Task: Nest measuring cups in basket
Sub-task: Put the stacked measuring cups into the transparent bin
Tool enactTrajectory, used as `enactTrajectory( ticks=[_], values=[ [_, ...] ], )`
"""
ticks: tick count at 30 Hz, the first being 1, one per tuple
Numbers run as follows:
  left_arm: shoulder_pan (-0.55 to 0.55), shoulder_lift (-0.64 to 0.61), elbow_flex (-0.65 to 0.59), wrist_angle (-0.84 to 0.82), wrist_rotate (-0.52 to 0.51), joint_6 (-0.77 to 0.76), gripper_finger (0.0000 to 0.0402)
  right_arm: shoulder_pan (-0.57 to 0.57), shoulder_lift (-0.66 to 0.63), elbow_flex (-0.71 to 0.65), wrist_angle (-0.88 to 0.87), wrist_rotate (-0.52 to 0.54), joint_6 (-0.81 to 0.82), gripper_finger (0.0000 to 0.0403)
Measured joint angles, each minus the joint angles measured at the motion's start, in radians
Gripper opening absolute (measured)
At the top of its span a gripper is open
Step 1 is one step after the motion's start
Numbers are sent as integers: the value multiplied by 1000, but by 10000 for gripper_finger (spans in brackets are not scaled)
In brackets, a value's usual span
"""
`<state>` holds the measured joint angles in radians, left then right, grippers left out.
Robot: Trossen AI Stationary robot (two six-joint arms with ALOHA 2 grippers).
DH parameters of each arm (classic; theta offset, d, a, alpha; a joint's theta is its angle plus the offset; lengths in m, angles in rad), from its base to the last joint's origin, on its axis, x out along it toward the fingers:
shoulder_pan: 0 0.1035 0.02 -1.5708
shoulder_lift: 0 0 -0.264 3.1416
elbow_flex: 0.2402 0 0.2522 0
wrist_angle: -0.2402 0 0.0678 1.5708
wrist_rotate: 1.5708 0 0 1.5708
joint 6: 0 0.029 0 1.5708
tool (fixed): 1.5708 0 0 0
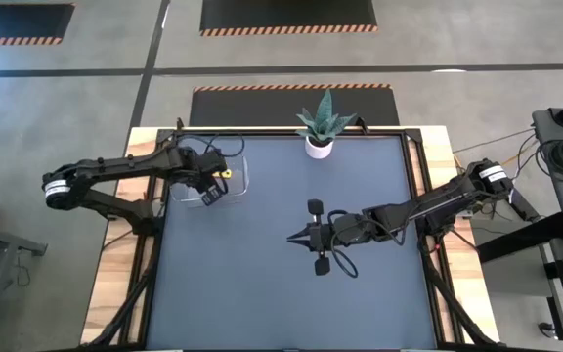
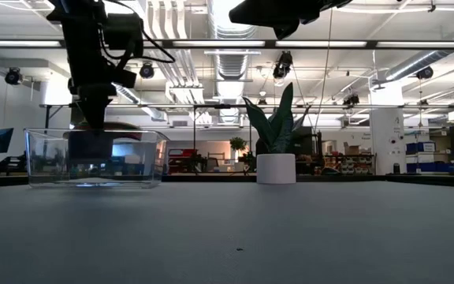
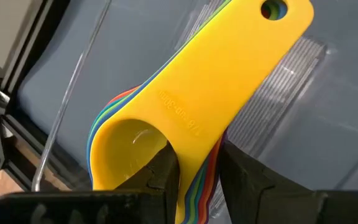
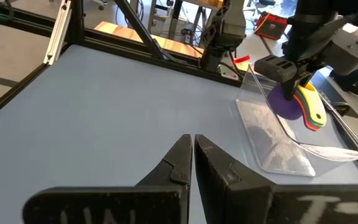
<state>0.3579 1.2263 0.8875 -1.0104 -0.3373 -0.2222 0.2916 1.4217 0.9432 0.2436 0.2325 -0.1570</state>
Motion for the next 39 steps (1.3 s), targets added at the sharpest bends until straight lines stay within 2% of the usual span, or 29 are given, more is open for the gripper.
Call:
enactTrajectory(
  ticks=[4, 8, 14, 39],
  values=[
    [64, 0, 0, 1, 21, 47, 78, 0, 1, 0, 0, 0, 0, 9],
    [112, 0, 0, 6, 87, 100, 78, 0, 1, 0, 0, 0, 0, 9],
    [138, 0, 0, 5, 141, 141, 78, 0, 1, 0, 0, 1, 0, 9],
    [141, 141, 0, 85, 136, 147, 78, -1, 1, -1, -3, 2, 0, 9]
  ],
)
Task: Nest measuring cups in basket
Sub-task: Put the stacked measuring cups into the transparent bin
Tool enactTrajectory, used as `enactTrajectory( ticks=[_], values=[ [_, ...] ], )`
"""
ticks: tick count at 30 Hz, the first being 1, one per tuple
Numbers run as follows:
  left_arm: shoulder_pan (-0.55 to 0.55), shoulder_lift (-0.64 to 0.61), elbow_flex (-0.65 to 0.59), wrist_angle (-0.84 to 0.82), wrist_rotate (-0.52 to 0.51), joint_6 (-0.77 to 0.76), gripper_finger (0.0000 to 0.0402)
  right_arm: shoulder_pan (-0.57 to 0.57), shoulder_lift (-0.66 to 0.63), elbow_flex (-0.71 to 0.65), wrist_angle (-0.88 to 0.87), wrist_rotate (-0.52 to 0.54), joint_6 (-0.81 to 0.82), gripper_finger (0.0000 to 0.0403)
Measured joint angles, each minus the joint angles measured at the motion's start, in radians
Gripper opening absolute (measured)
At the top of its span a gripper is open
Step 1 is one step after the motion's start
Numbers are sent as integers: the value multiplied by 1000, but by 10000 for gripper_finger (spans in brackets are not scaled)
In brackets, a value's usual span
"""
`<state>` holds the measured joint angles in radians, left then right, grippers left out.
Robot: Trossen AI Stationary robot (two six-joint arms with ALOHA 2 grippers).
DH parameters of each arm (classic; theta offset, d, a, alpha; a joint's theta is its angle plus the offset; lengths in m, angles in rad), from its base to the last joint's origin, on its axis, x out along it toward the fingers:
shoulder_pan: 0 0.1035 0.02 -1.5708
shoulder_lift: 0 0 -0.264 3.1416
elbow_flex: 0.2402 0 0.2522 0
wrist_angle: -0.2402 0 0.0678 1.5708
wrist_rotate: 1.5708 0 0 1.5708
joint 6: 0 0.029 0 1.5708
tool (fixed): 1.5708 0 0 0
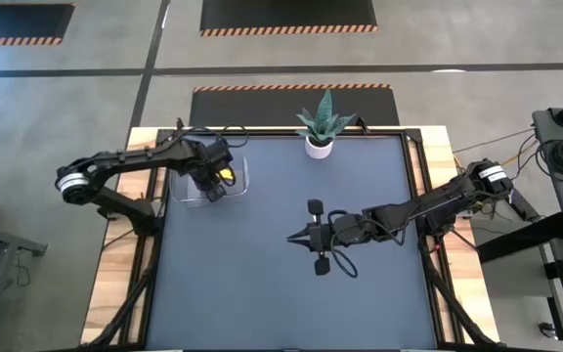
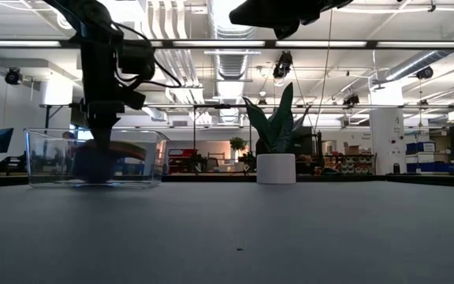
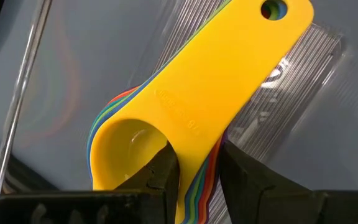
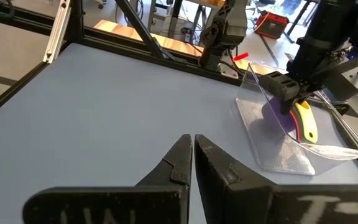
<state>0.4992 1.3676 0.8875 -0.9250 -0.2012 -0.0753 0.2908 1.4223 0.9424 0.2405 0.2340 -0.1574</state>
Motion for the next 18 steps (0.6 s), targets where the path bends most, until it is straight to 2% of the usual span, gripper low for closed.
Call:
enactTrajectory(
  ticks=[6, 18],
  values=[
    [0, 15, 0, 13, -1, 2, 80, 0, 0, 0, 0, 0, 0, 9],
    [0, 17, 0, 36, -2, 7, 119, 0, 0, -1, 0, 1, 0, 9]
  ],
)
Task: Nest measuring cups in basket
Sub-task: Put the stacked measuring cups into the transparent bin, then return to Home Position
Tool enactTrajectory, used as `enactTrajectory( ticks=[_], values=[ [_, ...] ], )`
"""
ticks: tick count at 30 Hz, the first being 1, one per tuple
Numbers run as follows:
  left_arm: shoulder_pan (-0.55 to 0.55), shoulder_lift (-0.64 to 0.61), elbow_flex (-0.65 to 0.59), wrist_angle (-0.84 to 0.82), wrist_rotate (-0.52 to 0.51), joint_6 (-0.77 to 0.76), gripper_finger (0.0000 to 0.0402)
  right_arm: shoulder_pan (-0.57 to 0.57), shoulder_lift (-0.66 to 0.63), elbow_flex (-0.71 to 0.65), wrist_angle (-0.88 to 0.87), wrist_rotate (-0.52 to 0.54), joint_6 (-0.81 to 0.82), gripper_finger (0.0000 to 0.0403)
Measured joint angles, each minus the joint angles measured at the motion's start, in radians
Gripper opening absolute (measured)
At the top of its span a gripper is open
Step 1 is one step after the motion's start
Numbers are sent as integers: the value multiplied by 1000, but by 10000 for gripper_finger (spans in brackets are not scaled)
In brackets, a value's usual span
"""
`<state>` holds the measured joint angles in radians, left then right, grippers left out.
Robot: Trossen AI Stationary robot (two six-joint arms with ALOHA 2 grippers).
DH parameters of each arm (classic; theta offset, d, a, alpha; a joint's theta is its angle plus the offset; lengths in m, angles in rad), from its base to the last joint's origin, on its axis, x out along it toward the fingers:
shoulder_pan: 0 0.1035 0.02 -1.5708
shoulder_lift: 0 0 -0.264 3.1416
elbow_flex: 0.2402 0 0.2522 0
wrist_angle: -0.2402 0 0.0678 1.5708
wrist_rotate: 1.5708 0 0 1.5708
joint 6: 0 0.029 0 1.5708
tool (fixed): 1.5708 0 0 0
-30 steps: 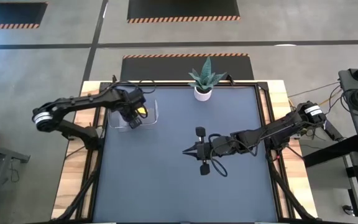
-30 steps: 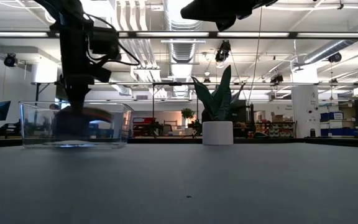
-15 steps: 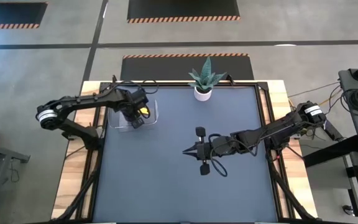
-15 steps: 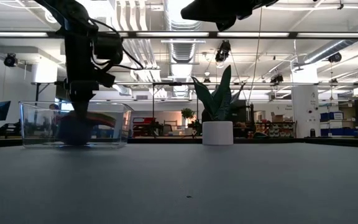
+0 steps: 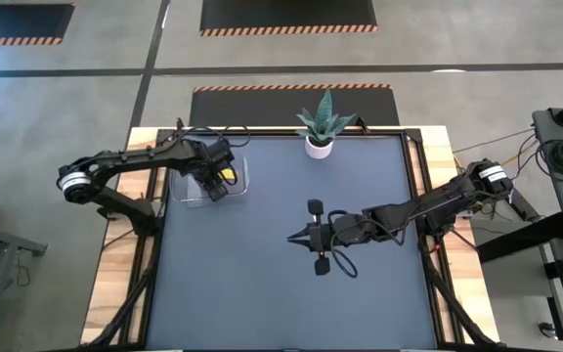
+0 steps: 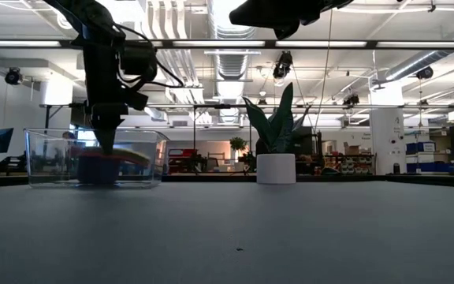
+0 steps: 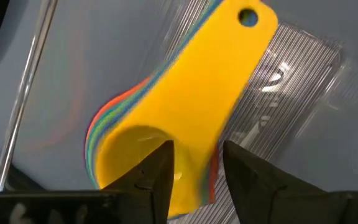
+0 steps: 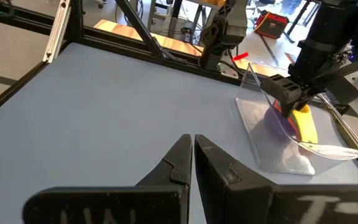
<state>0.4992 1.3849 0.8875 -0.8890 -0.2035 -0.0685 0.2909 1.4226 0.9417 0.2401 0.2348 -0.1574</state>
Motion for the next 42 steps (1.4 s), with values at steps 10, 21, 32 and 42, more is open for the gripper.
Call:
enactTrajectory(
  ticks=[10, 21, 32, 42],
  values=[
    [-1, -15, 0, -22, 1, 0, 122, 0, 0, 0, -1, 0, -1, 9],
    [-99, -152, 164, -146, 4, -18, 122, 0, 0, -3, 5, 0, -46, 9],
    [-481, -572, -25, 355, 13, 112, 98, -36, -122, -172, 128, -7, -83, 9],
    [-540, -926, -345, 648, 230, 161, 23, -49, -430, -391, 133, -7, -115, 9]
  ],
)
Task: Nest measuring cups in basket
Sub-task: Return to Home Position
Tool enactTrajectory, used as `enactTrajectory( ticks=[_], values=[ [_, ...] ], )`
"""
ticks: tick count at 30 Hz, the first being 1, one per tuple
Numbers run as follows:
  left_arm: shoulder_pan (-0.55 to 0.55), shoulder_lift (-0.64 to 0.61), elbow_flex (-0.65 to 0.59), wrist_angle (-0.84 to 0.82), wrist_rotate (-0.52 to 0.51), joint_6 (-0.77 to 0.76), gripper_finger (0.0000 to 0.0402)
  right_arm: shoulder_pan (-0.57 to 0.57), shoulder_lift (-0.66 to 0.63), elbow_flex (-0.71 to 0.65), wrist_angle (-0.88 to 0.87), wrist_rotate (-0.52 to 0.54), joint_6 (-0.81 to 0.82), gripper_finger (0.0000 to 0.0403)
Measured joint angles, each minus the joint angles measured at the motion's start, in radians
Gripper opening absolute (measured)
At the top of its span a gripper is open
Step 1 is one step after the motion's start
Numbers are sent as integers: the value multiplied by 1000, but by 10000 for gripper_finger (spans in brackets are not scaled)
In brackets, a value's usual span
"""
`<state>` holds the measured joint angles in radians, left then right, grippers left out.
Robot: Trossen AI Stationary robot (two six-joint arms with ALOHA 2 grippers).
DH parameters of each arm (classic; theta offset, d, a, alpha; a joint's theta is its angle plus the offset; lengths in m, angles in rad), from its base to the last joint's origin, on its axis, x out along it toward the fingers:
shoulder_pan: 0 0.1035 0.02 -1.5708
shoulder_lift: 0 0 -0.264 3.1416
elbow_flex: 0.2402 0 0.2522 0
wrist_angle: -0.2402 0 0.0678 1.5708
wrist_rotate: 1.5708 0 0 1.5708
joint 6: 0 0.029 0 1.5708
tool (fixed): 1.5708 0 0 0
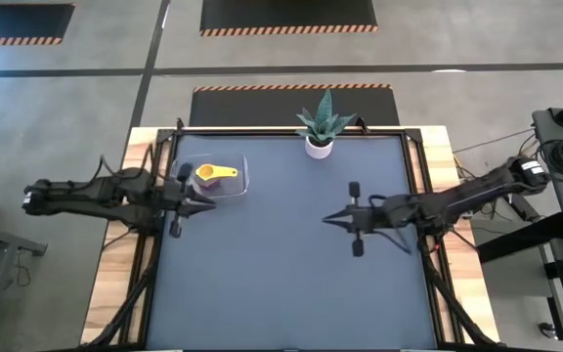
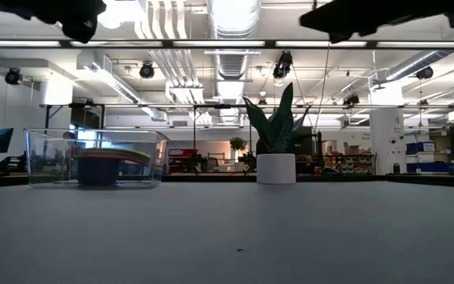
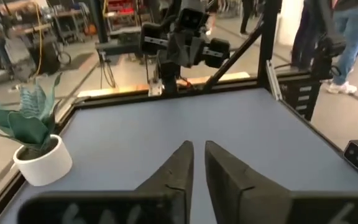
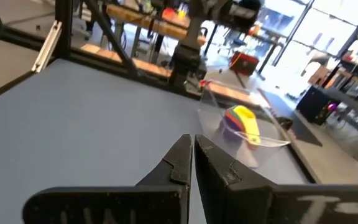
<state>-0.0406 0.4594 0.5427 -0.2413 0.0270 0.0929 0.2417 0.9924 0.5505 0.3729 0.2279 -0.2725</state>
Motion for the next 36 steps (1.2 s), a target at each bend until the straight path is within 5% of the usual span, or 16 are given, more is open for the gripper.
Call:
enactTrajectory(
  ticks=[17, 36],
  values=[
    [0, -275, -273, 109, 2, 2, 0, -151, -455, -288, 57, -39, -113, 9],
    [0, -457, -416, 127, 3, -11, 0, -216, -852, -441, -84, -43, -211, 9]
  ],
)
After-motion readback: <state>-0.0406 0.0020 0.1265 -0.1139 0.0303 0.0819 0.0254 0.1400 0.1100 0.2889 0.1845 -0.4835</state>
